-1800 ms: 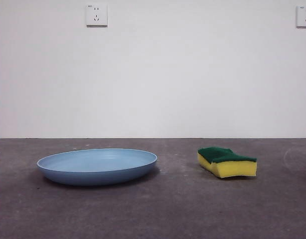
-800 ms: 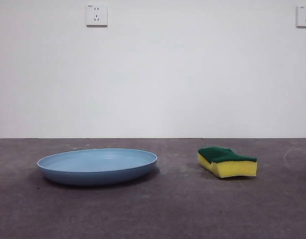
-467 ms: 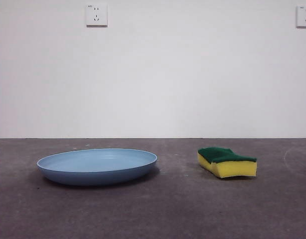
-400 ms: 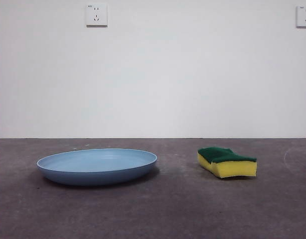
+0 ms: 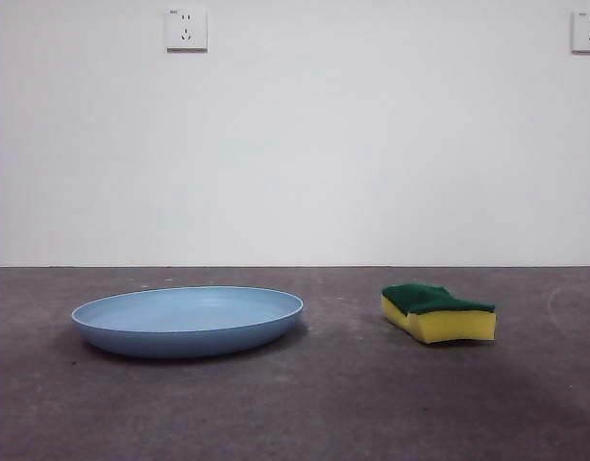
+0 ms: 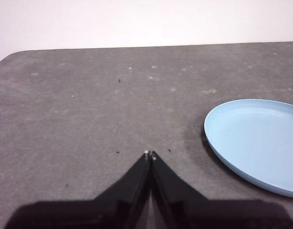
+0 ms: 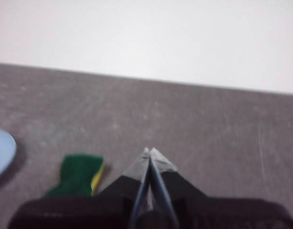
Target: Pick up the plate,pick up the cloth,clean the plate with the cloth
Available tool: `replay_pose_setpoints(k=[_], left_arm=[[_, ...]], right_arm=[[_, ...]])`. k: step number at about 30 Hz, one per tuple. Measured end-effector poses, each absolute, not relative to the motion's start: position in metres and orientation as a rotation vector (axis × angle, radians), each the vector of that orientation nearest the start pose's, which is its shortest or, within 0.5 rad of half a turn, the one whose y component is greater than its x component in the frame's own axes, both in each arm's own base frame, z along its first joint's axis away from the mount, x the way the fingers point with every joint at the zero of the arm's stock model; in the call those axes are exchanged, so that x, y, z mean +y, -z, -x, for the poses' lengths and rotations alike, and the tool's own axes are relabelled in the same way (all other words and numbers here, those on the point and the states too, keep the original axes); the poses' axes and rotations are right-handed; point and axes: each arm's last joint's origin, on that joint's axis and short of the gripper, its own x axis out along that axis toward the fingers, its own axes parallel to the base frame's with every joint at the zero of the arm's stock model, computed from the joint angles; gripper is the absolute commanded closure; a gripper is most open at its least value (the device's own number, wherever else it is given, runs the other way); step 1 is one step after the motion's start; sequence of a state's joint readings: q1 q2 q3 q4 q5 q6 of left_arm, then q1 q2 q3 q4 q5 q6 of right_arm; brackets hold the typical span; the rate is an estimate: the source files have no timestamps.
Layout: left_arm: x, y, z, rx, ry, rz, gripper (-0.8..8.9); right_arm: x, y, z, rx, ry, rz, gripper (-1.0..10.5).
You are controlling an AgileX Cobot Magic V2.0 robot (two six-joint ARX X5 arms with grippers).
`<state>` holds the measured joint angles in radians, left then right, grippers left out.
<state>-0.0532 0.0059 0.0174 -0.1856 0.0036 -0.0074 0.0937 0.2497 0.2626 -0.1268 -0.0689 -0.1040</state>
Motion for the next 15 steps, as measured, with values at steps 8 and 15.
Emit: replay_pose_setpoints(k=[8, 15], left_arm=[[-0.005, -0.151, -0.095, 0.174, 0.056, 0.003, 8.16], [-0.005, -0.151, -0.095, 0.174, 0.056, 0.003, 8.16]], right_arm=[[0.009, -0.167, -0.099, 0.129, -0.145, 0.052, 9.5], [0.009, -0.152, -0.095, 0.154, -0.143, -0.001, 9.5]])
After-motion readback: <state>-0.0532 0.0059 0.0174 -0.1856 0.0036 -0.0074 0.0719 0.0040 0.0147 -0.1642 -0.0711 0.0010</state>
